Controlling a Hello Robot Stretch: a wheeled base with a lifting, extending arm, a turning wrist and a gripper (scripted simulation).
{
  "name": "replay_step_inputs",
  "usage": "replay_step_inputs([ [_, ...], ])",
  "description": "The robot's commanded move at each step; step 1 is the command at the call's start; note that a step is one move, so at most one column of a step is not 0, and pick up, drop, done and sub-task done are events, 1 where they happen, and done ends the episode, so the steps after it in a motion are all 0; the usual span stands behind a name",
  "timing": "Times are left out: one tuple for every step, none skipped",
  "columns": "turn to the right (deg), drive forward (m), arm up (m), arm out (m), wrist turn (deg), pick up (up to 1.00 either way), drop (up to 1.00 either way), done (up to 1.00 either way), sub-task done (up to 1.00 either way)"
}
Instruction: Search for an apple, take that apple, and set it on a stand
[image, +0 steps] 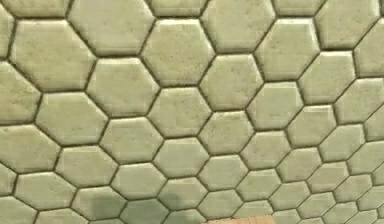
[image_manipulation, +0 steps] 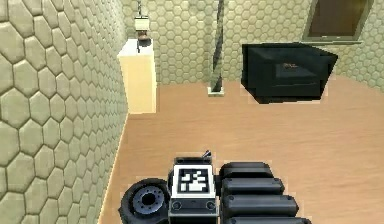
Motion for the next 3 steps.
replay_step_inputs([
  [-6.0, 0.00, 0.00, 0.00, 0.0, 0.00, 0.00, 0.00, 0.00],
  [3.0, 0.00, 0.00, 0.00, 0.0, 0.00, 0.00, 0.00, 0.00],
  [3.0, 0.00, 0.00, 0.00, 0.0, 0.00, 0.00, 0.00, 0.00],
])
